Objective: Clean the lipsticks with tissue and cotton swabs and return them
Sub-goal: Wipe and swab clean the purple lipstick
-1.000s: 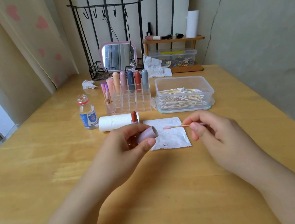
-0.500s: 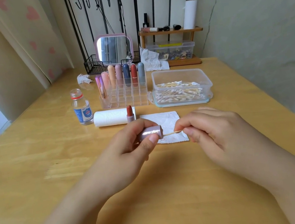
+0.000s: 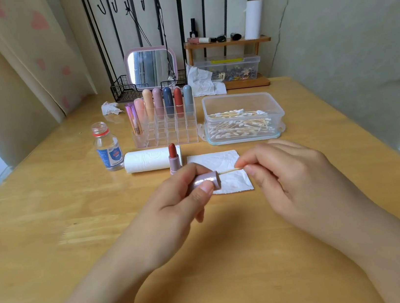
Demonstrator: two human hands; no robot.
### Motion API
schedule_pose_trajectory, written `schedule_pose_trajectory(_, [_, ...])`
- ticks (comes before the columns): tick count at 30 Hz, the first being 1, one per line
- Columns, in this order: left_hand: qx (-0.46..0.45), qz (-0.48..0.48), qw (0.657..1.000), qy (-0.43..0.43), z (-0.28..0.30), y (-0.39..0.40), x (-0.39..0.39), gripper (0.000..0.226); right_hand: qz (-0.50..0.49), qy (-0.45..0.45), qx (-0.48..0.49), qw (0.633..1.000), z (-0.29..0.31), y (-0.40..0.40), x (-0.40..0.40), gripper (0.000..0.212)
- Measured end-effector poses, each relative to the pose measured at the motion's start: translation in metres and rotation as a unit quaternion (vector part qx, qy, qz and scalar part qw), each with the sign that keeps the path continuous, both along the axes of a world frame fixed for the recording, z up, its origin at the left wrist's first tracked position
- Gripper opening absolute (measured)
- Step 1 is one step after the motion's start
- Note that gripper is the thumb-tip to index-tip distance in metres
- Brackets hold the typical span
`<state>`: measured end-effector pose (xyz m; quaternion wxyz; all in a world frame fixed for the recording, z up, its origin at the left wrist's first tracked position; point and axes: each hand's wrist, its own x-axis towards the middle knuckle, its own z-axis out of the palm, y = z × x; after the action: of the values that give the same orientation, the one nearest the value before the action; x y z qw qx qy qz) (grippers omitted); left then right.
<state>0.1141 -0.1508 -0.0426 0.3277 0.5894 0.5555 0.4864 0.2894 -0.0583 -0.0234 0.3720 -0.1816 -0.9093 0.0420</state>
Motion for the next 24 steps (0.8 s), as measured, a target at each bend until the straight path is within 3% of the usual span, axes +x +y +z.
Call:
schedule_pose_trajectory(5, [0.007,0.009,0.999,-0.048,-0.001,0.001,-0.002,0.030,0.045,-0.017,-0.036,0.998,0.001,-0.001,0.001,0.022])
schedule_pose_trajectory(9, [0.011,-0.003,0.999,-0.041,-0.001,0.002,0.001,0.030,-0.005,0.012,-0.025,1.000,0.000,0.000,0.000,0.022])
schedule_pose_trajectory(12, [0.011,0.013,0.998,-0.064,0.000,0.002,-0.002,0.026,0.021,-0.034,-0.059,0.997,-0.001,-0.001,0.000,0.020])
schedule_pose_trajectory(14, [0.007,0.012,0.999,-0.044,0.000,0.001,-0.001,0.032,0.051,-0.041,-0.123,0.990,-0.001,-0.003,0.000,0.014])
schedule_pose_trajectory(19, [0.004,0.060,0.998,0.002,0.003,0.001,-0.006,0.037,0.012,0.006,-0.262,0.965,-0.007,0.003,-0.002,0.019])
schedule_pose_trajectory(24, [0.027,0.177,0.981,0.068,0.010,0.001,-0.025,0.014,-0.039,-0.002,-0.307,0.951,-0.017,0.014,-0.005,0.023])
